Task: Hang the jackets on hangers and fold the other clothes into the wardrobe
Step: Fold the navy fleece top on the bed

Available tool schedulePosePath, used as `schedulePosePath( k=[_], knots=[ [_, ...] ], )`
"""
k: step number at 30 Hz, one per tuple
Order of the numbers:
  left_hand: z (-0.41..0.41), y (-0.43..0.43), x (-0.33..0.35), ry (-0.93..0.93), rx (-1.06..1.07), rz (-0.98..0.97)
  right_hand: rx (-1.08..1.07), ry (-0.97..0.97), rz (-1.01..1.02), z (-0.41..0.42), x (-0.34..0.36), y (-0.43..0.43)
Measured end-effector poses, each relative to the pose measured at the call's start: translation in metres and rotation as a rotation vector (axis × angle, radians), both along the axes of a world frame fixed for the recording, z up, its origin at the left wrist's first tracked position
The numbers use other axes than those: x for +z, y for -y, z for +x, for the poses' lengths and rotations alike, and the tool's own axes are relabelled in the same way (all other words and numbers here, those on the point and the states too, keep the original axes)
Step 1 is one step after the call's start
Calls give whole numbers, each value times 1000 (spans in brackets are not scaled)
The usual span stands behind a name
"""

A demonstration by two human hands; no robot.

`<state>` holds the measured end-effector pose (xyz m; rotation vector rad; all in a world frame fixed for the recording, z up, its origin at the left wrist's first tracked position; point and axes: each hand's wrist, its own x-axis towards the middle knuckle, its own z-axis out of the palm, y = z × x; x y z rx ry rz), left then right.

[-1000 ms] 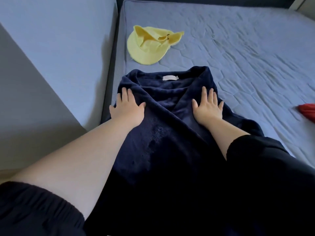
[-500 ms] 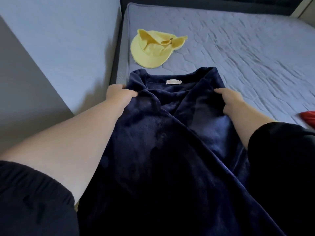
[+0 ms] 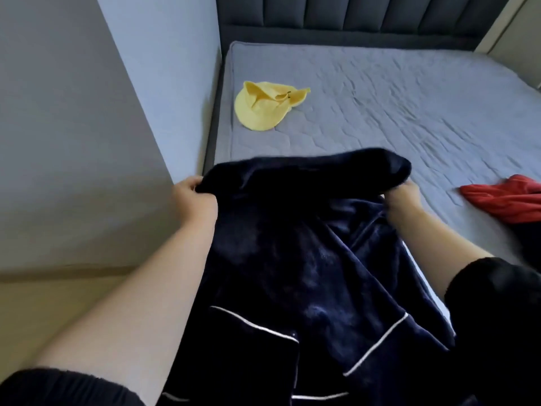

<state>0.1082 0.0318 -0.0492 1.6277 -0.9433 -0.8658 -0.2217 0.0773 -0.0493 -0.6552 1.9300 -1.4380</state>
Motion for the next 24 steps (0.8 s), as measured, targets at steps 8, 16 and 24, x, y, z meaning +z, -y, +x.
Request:
schedulePosePath(
  k=[8,16,24],
  knots=[
    [23,-93,-49,-968,38,364,5,721,46,24,-39,-99],
    [16,-95,-13,-683,-248,418,58,540,-6,46,-10,-94],
    [41,-111,-46,-548,-112,526,188,398,357,30,-35,-131]
  ],
)
